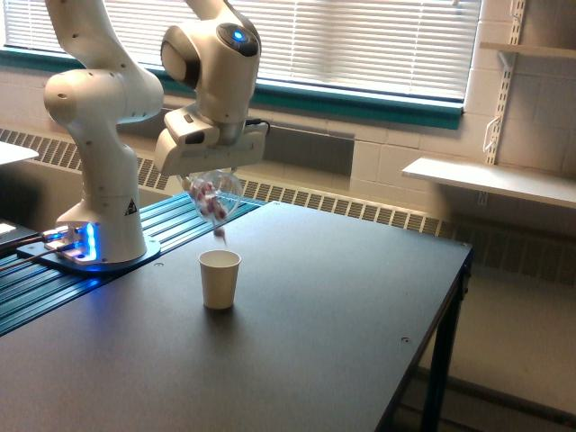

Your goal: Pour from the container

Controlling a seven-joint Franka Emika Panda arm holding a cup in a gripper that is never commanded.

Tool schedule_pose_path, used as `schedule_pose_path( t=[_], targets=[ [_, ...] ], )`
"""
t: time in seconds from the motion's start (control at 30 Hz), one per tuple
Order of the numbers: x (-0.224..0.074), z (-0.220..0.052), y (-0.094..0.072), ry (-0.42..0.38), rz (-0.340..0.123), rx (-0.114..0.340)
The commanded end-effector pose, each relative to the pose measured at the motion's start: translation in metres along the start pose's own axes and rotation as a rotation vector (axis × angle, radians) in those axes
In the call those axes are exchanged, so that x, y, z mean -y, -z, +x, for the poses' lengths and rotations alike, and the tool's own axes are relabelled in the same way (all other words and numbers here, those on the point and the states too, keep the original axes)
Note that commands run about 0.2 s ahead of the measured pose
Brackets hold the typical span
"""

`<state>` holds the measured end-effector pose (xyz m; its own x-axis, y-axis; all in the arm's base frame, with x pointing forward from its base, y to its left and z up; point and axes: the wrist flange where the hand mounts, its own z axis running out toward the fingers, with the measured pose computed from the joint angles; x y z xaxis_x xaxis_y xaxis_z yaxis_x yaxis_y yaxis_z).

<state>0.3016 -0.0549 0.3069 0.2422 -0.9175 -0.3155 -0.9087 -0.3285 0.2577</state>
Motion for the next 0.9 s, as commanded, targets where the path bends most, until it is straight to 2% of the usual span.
schedule_pose_path(
  t=[0.03,0.4,0.9],
  targets=[
    [0.013,-0.01,-0.01,0.06,-0.01,-0.006],
    [0.019,-0.017,-0.02,0.072,-0.036,-0.006],
    [0.025,-0.019,-0.018,0.072,-0.044,-0.02]
  ],
)
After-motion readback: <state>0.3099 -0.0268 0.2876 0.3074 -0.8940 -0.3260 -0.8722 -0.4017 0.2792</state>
